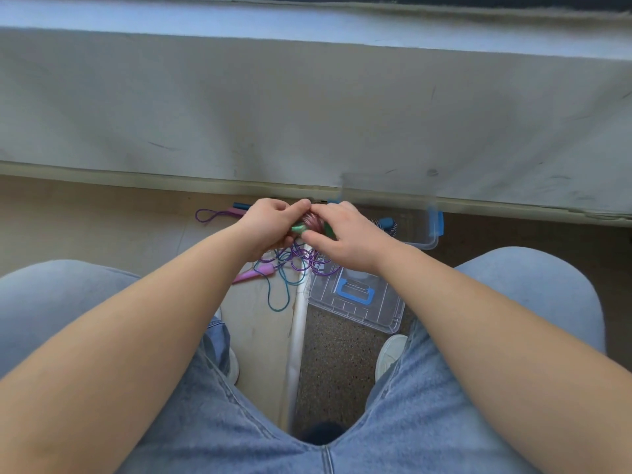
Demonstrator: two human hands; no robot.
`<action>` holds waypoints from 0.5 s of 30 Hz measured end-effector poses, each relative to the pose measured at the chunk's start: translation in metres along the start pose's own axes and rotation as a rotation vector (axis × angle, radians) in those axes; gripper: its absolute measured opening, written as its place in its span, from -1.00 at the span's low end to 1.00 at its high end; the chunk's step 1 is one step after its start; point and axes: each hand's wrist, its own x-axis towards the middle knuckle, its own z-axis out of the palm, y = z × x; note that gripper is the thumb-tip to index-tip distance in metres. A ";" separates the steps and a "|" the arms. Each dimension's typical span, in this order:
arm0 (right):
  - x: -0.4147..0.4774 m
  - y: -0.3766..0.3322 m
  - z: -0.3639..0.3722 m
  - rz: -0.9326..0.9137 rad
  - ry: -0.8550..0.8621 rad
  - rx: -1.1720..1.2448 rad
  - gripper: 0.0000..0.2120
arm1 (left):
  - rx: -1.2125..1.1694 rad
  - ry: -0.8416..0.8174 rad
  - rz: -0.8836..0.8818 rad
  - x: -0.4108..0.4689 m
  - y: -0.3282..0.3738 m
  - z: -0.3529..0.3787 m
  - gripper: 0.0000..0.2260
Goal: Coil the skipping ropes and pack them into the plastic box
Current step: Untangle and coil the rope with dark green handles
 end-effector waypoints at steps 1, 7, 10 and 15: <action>0.000 -0.001 0.000 -0.001 0.039 0.069 -0.63 | 0.026 0.026 0.042 0.000 0.000 0.001 -0.65; -0.003 -0.001 -0.003 0.068 0.169 0.309 -0.63 | -0.037 0.083 0.125 0.000 0.003 0.003 -0.65; -0.001 -0.001 -0.006 0.125 0.244 0.478 -0.68 | -0.110 0.119 0.209 -0.001 0.006 0.006 -0.68; 0.000 -0.001 -0.010 0.150 0.265 0.589 -0.82 | -0.112 0.143 0.254 -0.002 0.005 0.010 -0.71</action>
